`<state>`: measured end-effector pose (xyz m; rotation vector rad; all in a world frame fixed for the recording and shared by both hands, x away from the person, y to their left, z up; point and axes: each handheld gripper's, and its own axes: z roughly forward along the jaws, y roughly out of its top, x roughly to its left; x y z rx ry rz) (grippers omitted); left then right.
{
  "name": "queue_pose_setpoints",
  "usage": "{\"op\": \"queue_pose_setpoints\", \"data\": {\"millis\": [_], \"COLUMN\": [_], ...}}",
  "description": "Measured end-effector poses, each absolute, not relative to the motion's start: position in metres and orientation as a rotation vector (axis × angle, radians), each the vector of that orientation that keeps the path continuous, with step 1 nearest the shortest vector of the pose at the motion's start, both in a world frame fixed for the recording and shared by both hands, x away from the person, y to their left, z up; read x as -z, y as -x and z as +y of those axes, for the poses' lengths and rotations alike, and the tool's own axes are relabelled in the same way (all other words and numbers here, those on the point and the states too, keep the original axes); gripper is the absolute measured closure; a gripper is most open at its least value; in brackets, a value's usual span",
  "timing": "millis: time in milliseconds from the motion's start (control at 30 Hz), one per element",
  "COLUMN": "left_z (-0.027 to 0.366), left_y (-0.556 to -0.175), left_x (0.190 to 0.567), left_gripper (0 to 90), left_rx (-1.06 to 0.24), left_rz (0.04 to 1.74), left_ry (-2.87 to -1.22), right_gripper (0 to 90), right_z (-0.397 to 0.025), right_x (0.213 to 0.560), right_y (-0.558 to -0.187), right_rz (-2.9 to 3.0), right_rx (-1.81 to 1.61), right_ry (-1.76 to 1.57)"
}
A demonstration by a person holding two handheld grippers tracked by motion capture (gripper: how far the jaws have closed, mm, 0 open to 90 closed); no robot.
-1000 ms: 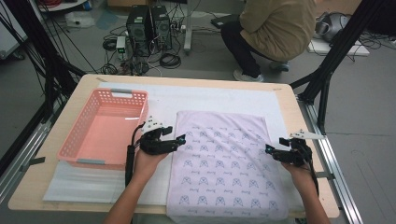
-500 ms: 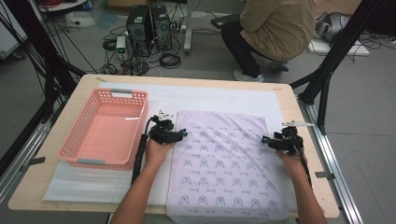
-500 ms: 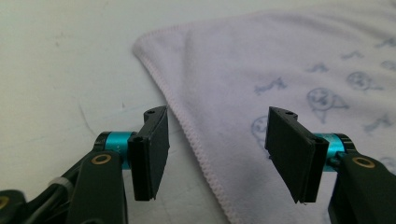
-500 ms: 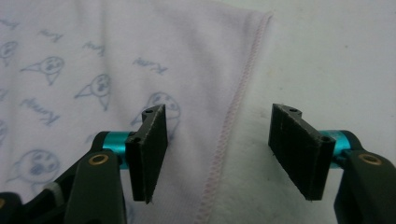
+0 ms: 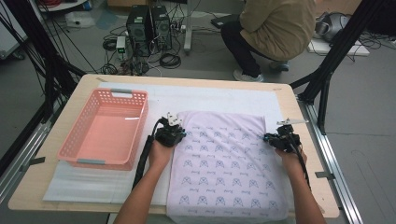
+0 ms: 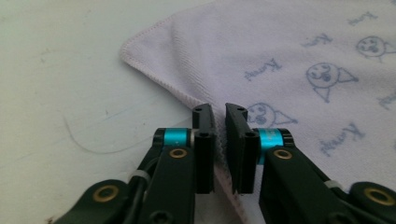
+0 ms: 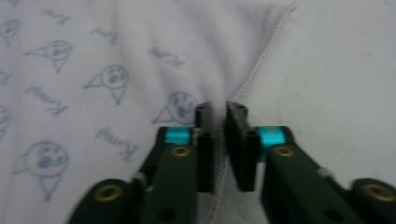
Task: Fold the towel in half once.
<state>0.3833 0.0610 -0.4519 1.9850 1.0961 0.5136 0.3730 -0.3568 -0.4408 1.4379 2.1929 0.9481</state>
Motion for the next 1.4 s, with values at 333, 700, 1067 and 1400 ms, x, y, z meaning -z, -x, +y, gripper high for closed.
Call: {"op": "queue_pose_setpoints", "data": {"millis": [333,700,1067,1400], "left_z": [0.083,0.088,0.096,0.101], "left_y": [-0.393,-0.402,-0.372,-0.338], "left_x": [0.438,0.408,0.404,0.404], "left_gripper": [87.2,87.0,86.8,86.8], "left_rx": [-0.412,-0.434,-0.382,-0.370], "left_rz": [1.222,1.183,1.112,1.052], "left_ry": [-1.786,-1.713,-1.749,-1.728], "right_gripper": [88.2,88.2,88.1,88.1], "right_z": [-0.365,-0.370,-0.374,-0.377], "right_x": [0.434,0.404,0.400,0.395], "right_y": [-0.377,-0.386,-0.357,-0.324], "right_rz": [2.094,1.938,1.990,2.003], "right_rx": [-1.051,-1.197,-1.287,-1.307], "right_ry": [-1.487,-1.484,-1.432,-1.388]}}
